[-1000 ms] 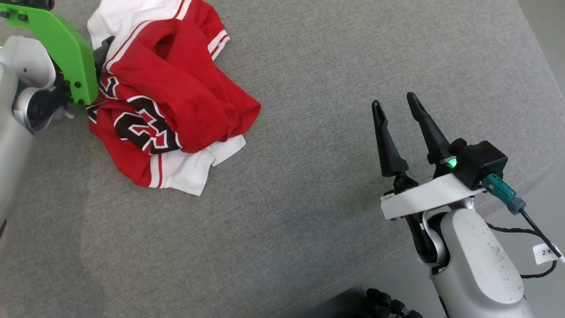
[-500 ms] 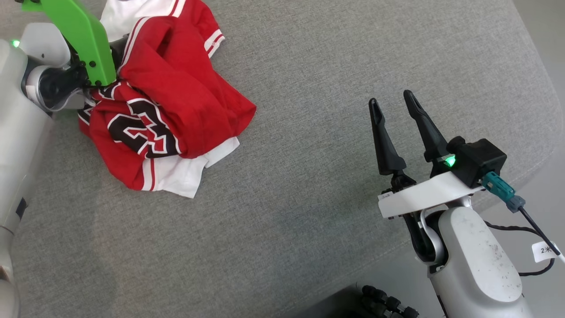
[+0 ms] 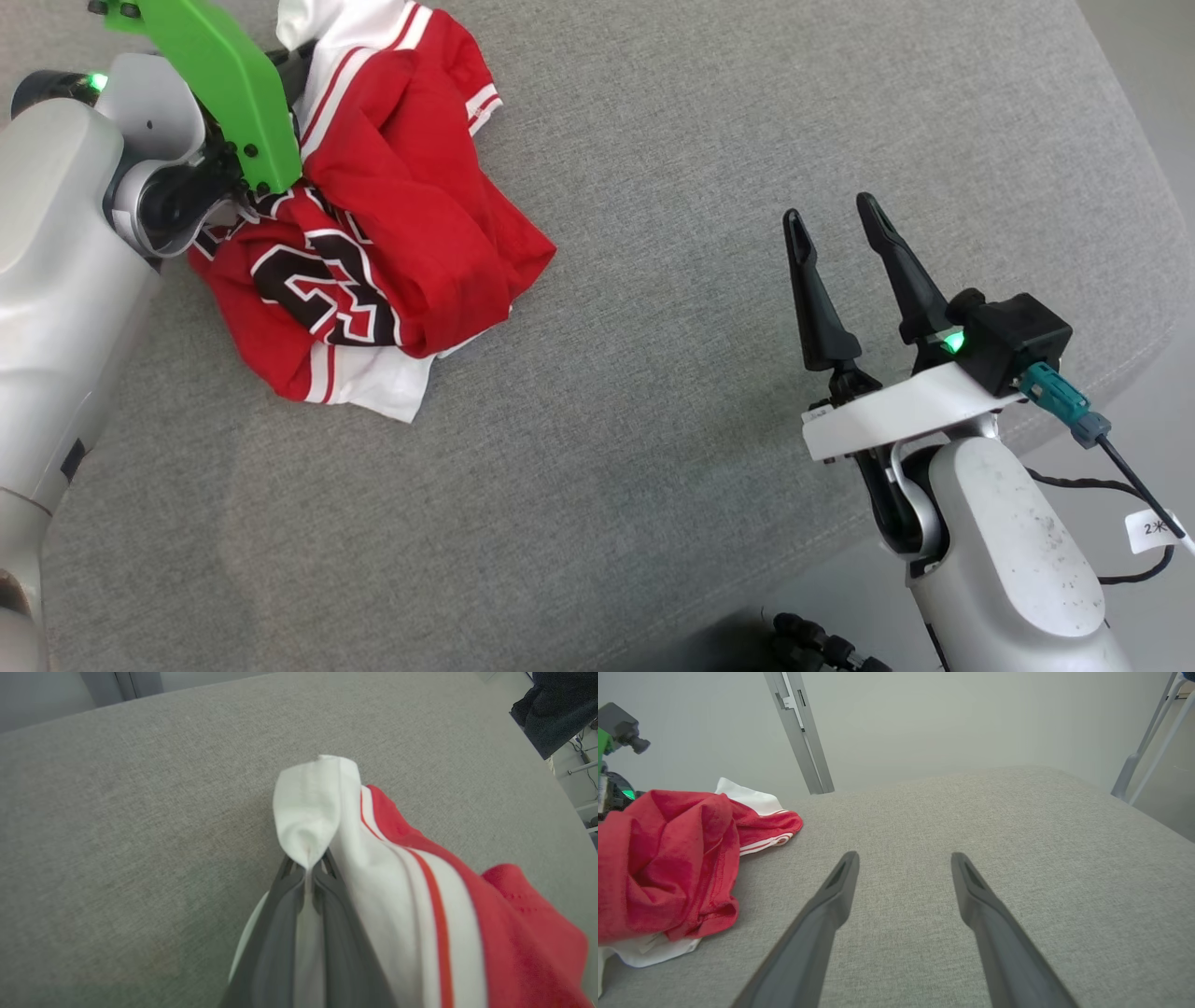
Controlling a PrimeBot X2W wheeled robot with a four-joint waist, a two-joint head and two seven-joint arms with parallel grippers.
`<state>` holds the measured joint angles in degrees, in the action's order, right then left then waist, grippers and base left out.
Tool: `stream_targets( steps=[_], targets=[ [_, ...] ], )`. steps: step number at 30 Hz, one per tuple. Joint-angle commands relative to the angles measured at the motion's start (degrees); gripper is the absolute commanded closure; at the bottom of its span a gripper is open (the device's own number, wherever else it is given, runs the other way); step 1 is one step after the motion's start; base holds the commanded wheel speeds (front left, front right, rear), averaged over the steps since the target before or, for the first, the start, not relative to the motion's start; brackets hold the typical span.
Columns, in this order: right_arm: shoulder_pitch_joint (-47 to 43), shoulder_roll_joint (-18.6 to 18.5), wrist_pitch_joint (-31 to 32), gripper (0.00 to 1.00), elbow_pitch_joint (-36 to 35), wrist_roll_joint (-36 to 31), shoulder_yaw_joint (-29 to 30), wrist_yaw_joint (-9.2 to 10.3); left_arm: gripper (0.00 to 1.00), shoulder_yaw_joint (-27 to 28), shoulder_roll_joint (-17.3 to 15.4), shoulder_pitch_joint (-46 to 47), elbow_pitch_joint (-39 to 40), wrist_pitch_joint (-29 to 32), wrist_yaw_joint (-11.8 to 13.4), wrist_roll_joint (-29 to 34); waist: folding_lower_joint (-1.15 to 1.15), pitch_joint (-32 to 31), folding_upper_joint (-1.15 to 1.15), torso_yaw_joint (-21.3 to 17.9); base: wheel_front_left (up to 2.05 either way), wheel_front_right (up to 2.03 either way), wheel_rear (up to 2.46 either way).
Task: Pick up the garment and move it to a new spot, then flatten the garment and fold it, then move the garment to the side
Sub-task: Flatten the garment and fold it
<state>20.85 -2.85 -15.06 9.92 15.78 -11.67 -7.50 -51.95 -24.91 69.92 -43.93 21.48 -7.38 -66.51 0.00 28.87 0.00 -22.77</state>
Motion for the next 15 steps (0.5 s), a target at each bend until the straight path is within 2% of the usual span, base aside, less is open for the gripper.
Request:
stream_targets(
  steps=[1,7,15],
  targets=[
    [-0.20,-0.07,-0.18,0.00,0.26,-0.52,0.10,0.02,1.00,0.13,-0.67,0.13,0.33,-2.19,-0.15,0.05,0.00,-1.48,0.00,1.16,0.00,0.00,0.00],
    [-1.62,-0.09,-0.18,0.00,0.85,-1.79,0.89,0.02,1.00,-2.06,-0.98,0.75,2.08,-10.64,-0.14,0.82,0.00,-5.24,0.00,3.68,0.00,0.00,0.00],
    [-3.98,-0.10,-0.18,0.00,2.20,-4.14,2.48,0.02,1.00,-4.72,-2.97,3.09,2.34,-22.15,-0.14,3.56,0.00,-11.21,0.00,8.27,0.00,0.00,0.00]
  ],
)
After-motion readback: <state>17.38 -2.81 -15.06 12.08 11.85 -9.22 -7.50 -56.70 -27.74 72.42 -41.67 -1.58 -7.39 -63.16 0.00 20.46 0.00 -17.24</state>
